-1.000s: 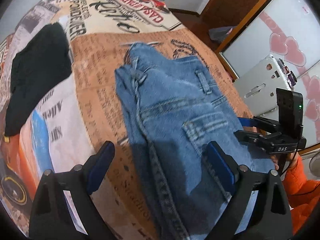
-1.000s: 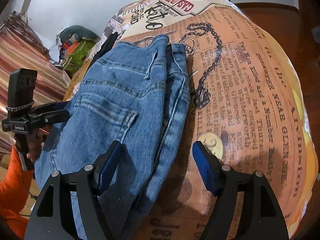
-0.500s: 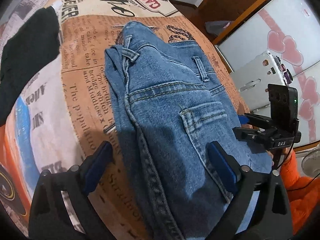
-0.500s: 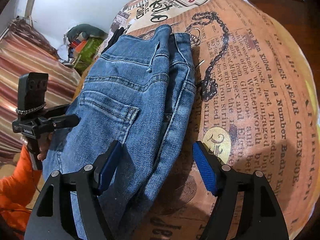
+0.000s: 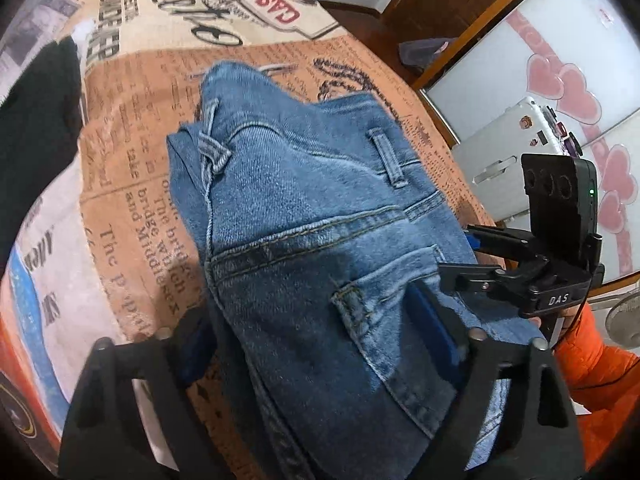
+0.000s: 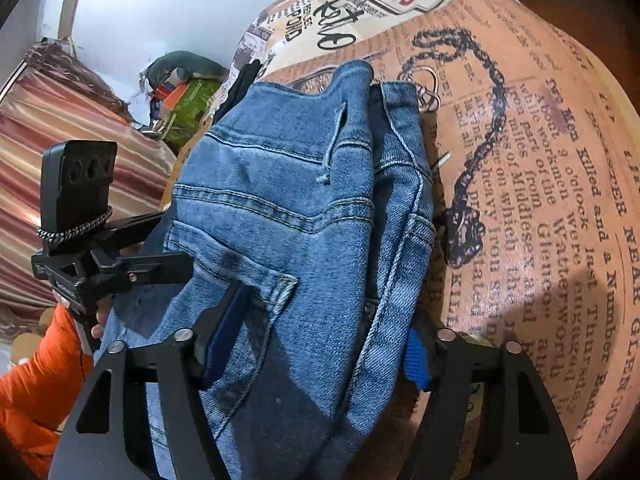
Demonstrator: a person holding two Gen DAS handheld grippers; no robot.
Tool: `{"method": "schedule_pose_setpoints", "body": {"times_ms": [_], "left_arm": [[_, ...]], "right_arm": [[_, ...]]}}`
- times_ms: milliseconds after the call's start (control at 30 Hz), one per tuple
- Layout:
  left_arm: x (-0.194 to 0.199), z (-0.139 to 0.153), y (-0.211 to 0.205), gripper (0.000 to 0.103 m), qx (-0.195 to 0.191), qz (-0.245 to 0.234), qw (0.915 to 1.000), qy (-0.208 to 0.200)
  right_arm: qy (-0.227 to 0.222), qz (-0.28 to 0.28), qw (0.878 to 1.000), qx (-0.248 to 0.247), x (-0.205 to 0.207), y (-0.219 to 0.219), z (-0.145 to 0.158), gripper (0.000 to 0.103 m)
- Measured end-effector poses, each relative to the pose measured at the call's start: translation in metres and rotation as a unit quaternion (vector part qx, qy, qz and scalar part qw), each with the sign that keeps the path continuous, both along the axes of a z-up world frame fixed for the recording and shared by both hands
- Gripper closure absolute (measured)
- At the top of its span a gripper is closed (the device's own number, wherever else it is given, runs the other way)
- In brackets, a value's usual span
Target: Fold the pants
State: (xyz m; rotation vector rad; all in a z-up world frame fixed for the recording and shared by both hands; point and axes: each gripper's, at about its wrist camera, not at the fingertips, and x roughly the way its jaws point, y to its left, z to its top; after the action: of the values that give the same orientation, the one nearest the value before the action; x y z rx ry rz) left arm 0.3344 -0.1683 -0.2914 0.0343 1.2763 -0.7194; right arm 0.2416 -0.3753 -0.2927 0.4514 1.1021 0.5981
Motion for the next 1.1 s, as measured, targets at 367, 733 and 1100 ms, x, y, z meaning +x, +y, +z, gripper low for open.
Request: {"method": "schedule_pose_setpoints", "body": {"times_ms": [367,733,1100], "left_arm": [[-0.03,0.052,-0.001,0.046,-0.002,0.003,0.9943,-0.106],[-0.058,0.11,0.023,0.054,0.001,0.03,0.98,-0.197],[-0.033,0.045,0.062,0.055,0.033,0.076,0.9912,-0.103]], "right_arm": [[-0.078,-0.013,0.994,-0.081,-0.012,0.018,0.051,0.069],[-0.197,0.01,0.973,-0.118,-0.035,0.06,0.127,0.076],[-0.078,0.021,0.987,-0.141,0.004,0.064,0.057,0.067]]}}
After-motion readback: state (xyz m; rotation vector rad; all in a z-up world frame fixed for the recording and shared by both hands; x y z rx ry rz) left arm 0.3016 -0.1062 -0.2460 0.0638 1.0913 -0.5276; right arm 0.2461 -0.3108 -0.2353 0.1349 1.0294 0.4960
